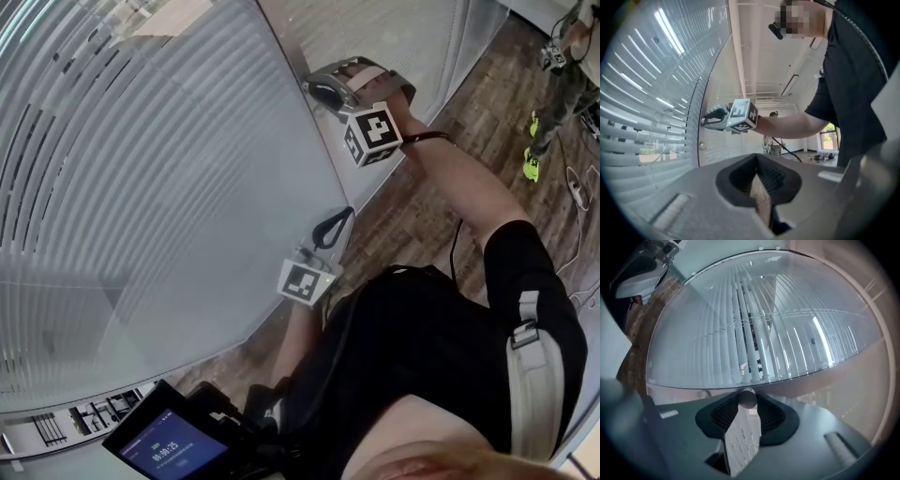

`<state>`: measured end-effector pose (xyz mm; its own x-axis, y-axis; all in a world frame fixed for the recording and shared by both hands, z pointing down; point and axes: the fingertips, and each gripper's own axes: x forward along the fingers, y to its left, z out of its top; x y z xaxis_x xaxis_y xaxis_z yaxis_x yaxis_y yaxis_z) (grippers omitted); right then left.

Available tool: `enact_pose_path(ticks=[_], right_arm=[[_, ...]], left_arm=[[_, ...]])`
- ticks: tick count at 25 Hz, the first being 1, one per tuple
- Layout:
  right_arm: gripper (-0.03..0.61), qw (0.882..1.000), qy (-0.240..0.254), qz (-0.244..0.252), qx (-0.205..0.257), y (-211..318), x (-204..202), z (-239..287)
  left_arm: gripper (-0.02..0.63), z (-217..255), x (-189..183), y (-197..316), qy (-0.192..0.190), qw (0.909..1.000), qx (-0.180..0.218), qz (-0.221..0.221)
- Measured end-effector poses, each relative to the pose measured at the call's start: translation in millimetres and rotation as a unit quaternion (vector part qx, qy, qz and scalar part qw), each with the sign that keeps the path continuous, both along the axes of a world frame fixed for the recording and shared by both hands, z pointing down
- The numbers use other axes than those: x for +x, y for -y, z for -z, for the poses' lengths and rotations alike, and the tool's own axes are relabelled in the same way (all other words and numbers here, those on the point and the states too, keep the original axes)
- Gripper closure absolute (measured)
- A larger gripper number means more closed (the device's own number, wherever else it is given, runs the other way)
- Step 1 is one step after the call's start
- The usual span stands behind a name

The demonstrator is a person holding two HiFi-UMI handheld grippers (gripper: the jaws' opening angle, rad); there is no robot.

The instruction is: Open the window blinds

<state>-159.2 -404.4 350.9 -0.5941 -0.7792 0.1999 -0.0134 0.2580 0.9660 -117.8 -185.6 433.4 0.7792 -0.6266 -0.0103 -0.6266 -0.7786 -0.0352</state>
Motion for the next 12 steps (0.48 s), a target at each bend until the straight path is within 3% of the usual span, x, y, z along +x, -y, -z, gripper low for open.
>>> enact_pose_path(ticks=[7,12], right_arm=[[0.45,0.997,0.065,-0.008,-0.045,0.0,3.9,7.5],[0.45,0.987,0.128,-0.012,-0.095,0.4,7.3,10.0]], left_arm=[[0.611,-0.7,1.3,-0.2,0.001,1.0,-0.007,0.005],[0.611,-0.5,1.4,-0.4,0.0,0.9999,-0.009,0.005]])
